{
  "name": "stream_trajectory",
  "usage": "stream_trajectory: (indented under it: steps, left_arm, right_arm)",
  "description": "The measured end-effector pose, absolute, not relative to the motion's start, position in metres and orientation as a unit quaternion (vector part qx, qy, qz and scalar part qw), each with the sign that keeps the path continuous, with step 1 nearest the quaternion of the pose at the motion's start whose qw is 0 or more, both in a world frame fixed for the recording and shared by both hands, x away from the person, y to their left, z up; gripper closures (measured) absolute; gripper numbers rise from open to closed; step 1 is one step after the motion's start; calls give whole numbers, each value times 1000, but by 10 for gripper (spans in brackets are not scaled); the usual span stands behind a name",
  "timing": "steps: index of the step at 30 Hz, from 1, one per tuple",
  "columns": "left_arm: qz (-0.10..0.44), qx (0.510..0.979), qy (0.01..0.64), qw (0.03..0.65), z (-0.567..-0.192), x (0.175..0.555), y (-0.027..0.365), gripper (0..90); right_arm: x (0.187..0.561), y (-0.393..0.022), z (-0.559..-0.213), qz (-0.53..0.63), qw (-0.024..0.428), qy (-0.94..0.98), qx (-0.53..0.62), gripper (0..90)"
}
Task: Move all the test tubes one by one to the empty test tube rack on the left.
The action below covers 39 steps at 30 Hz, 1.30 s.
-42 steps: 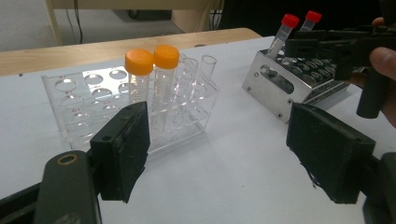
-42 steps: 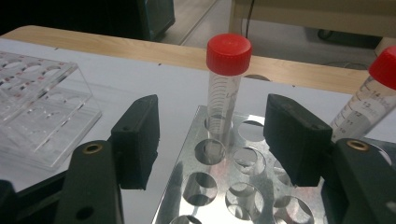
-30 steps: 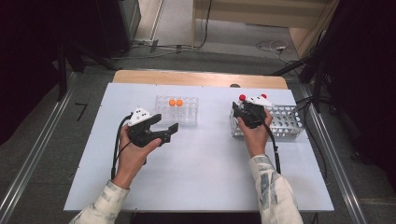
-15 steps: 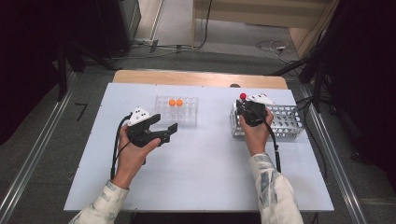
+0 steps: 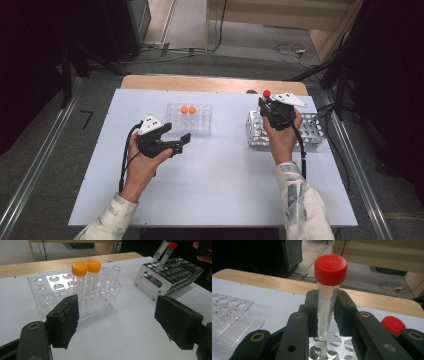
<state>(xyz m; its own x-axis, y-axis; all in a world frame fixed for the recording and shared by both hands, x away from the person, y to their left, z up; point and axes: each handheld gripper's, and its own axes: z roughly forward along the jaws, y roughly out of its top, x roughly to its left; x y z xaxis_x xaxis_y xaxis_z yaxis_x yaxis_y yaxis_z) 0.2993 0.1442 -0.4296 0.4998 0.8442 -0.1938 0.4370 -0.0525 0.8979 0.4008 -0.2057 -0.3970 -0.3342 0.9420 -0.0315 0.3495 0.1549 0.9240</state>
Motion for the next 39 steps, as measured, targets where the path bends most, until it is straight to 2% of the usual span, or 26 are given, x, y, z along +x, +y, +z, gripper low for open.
stream_trajectory:
  steps: [16,39]
  left_arm:
    - [201,700,459,509,-430,299,144,201]
    - [199,697,452,520,-426,295,141,206]
  right_arm:
    - [367,-188,-388,470,312,709,423,710]
    - [329,-111,-427,473,232,773,352,711]
